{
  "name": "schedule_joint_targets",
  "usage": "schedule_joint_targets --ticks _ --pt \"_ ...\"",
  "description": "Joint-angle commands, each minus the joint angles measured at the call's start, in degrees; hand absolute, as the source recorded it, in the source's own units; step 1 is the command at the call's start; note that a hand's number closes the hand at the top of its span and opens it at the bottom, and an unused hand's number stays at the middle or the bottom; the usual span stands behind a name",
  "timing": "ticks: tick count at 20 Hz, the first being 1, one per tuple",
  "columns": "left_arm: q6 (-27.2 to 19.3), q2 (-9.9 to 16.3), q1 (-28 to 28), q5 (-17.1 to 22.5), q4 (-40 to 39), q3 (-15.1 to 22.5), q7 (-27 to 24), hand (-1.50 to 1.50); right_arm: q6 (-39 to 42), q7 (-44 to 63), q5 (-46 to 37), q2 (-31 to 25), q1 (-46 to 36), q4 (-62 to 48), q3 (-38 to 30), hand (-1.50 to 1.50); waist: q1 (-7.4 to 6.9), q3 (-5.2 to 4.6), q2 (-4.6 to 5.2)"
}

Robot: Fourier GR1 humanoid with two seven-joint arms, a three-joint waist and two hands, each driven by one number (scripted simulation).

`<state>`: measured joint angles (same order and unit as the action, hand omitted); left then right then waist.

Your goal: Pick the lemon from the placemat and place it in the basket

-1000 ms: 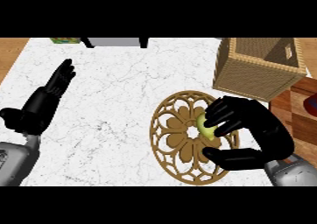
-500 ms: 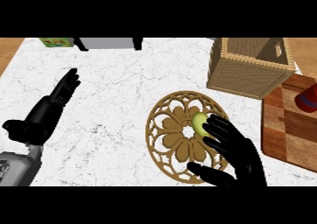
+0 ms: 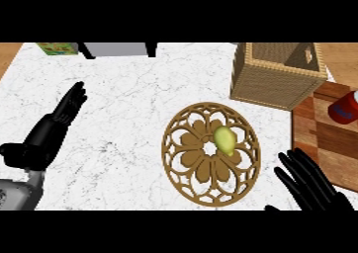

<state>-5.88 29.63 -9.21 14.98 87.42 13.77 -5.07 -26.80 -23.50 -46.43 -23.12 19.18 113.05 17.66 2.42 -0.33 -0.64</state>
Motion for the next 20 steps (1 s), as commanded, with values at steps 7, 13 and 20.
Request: schedule_joint_targets --ticks 7,13,20 --pt "1.69 -2.05 -2.04 -1.56 0.99 -0.56 3.31 0.0 19.36 15.68 -5.98 -8.47 12.88 23.45 -1.6 -1.5 -1.86 0.3 0.53" --pt "1.98 -4.72 1.07 -5.52 3.53 -0.27 2.76 0.0 12.14 3.82 0.72 -8.39 20.33 19.11 -9.51 -1.5 -1.7 0.37 0.46" --pt "4.25 -6.84 -1.91 -6.27 0.91 -3.67 3.17 0.0 13.37 1.95 1.76 -1.36 9.04 8.88 -6.8 -1.5 -2.15 0.36 0.64"
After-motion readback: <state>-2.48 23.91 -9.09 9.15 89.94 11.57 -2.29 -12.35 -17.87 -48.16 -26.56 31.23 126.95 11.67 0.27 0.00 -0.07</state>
